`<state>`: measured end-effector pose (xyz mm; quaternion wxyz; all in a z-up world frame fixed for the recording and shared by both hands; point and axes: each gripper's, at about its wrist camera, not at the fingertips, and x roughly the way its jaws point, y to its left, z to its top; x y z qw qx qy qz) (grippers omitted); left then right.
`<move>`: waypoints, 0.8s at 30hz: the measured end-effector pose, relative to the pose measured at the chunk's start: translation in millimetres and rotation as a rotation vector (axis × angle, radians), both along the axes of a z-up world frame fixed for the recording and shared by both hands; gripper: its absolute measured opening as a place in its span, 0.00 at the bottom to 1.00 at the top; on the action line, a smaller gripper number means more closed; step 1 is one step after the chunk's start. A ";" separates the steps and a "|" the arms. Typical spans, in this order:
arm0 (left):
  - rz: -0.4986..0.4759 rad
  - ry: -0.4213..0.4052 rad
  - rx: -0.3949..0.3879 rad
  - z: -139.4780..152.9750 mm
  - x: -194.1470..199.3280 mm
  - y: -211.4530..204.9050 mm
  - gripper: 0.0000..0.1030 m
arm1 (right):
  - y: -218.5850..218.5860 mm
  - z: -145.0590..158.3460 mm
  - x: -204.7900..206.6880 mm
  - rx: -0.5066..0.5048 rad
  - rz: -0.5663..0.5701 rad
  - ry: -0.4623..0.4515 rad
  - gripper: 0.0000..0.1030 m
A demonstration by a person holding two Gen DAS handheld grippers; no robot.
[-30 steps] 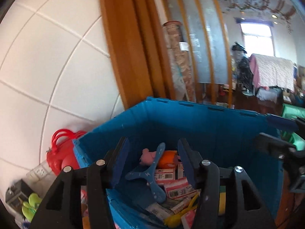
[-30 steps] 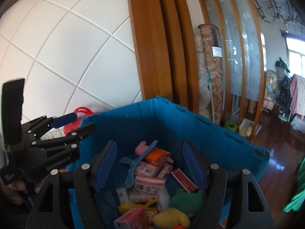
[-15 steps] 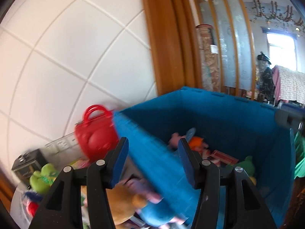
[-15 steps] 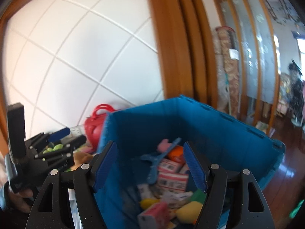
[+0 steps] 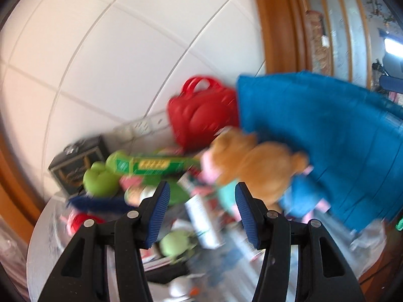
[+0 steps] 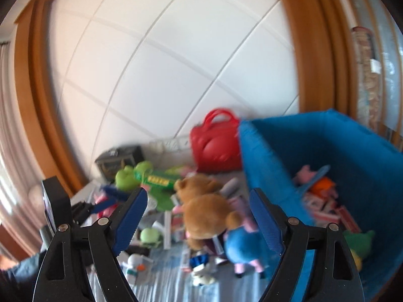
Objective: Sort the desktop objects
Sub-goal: 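Grasp the white pill bottle with left tool while right tool grasps the brown teddy bear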
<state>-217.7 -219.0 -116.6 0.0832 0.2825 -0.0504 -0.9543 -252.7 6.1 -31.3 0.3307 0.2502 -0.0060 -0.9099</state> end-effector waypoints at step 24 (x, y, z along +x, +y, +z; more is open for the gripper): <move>0.369 -0.136 0.613 -118.8 -124.8 -187.3 0.51 | -141.1 -116.1 -121.6 0.372 0.171 -0.050 0.86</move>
